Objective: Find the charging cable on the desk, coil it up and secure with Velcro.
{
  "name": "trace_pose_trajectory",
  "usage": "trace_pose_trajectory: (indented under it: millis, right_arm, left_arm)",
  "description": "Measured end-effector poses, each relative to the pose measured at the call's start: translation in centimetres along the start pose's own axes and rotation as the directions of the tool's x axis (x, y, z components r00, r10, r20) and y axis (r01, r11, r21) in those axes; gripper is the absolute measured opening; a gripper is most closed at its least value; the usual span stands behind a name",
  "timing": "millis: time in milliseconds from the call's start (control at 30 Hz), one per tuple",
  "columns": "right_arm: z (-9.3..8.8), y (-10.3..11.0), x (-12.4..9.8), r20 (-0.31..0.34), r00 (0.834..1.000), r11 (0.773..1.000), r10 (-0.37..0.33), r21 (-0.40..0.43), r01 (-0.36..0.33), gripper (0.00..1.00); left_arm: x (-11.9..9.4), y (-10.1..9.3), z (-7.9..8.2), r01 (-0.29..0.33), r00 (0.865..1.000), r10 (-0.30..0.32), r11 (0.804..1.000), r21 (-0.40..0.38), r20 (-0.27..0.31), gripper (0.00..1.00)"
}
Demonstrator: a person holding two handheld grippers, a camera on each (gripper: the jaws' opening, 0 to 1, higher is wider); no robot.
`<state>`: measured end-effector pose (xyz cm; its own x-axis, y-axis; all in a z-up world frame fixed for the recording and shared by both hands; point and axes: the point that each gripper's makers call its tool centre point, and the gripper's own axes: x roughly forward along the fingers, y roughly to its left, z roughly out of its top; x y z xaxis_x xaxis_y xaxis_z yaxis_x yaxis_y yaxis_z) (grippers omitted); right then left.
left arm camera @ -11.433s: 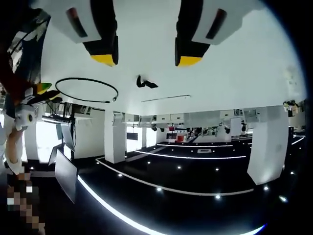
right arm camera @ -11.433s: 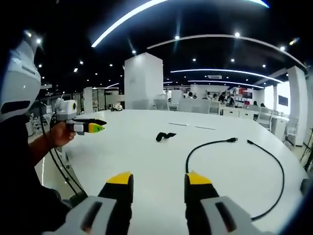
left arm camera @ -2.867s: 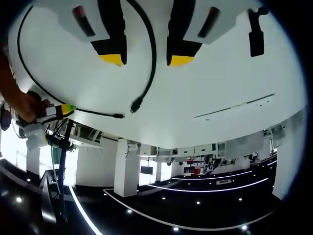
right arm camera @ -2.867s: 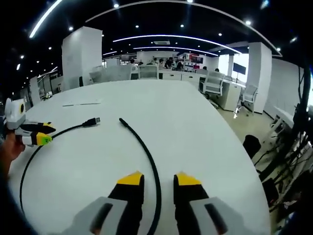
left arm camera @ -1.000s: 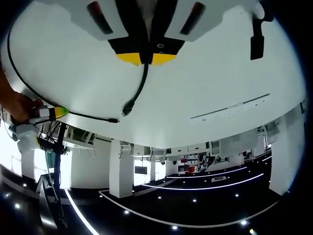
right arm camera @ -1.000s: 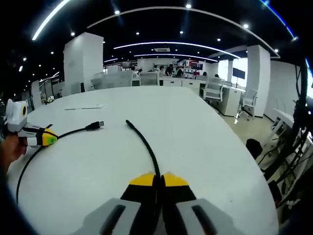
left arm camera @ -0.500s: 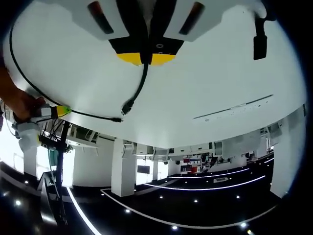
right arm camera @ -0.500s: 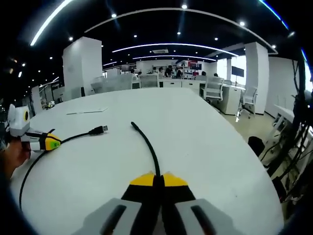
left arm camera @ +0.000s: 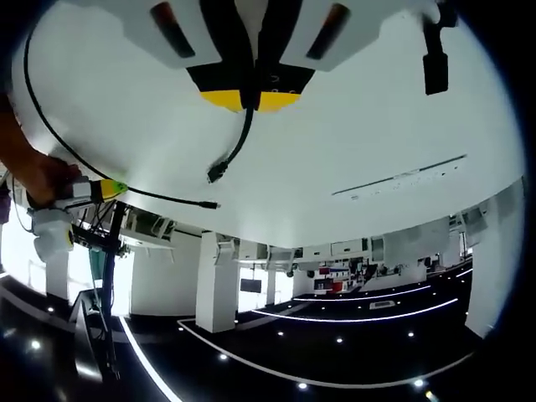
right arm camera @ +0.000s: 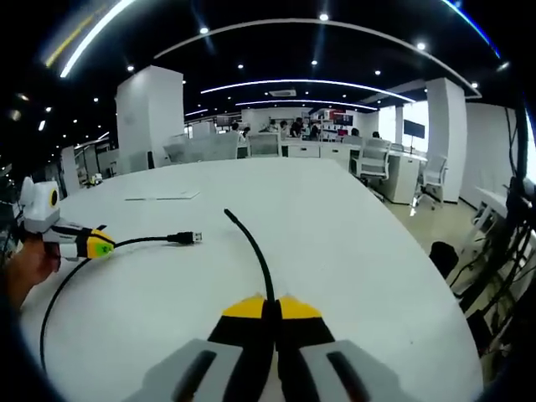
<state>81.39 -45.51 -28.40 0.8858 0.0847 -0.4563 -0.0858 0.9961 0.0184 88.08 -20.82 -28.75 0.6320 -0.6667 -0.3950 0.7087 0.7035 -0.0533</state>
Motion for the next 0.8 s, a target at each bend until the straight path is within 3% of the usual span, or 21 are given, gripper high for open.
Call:
trace_pose_trajectory:
  millis: [167,433,800]
  right_arm:
    - [0.4,0.7,0.8,0.004,1.000,1.000,0.025,-0.005,-0.025,0.04]
    - [1.8,3.7,1.6,0.016,0.996,0.996,0.085,-0.028,-0.085,0.04]
    - [2.8,10.3,3.2,0.011,0.981,0.980,0.193,-0.058,-0.192,0.04]
  left_arm:
    - [-0.6,0.7,0.7,0.007,1.000,-0.007,1.000,-0.004,0.014,0.03]
    - [-4.3,1.1,1.3,0.033,0.999,-0.034,0.999,0.007,0.042,0.03]
    - [-9.6,4.7,-0.1,0.033,0.999,-0.033,0.999,-0.001,0.038,0.04]
